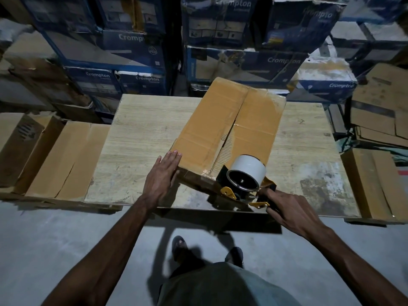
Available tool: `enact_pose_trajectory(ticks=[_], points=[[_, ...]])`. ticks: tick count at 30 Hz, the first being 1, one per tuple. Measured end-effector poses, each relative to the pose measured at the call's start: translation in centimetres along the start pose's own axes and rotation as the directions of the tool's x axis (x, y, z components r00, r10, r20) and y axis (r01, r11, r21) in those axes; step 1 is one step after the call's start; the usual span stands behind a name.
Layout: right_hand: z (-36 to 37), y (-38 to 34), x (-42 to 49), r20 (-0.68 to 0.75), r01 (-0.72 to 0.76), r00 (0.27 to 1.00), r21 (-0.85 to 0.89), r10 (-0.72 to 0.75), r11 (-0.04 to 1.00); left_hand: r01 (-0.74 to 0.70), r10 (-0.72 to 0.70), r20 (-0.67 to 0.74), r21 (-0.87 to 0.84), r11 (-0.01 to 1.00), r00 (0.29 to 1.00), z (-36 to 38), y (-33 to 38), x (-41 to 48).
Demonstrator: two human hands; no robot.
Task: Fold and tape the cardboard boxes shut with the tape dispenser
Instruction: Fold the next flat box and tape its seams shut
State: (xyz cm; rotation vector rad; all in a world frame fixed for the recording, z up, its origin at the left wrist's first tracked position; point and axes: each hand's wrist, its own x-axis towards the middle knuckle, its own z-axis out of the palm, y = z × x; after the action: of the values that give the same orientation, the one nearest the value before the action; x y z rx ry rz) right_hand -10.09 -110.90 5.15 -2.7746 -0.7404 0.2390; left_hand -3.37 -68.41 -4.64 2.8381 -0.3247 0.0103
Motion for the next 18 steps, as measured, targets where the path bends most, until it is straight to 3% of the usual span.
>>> enact_pose_trajectory(ticks=[11, 14, 18], points=[[0.3, 0.0, -0.1, -0.024, -0.003, 1.000, 0.004, 0.003, 1.000, -0.145, 0.143, 0.099, 0.012, 0.989, 0.985, 3.5, 12.2, -1.9], [0.4, 0.0, -0.2, -0.020, 0.001, 1.000, 0.007, -0.001, 1.000, -0.142, 0.137, 0.157, 0.022, 0.990, 0.978, 4.2, 13.6, -2.1], [0.4, 0.1, -0.2, -0.003, 0.002, 1.000, -0.015, -0.002, 1.000, -0.193, 0.186, 0.108, 0.057, 0.980, 0.977, 4.2, 12.7, -1.7]])
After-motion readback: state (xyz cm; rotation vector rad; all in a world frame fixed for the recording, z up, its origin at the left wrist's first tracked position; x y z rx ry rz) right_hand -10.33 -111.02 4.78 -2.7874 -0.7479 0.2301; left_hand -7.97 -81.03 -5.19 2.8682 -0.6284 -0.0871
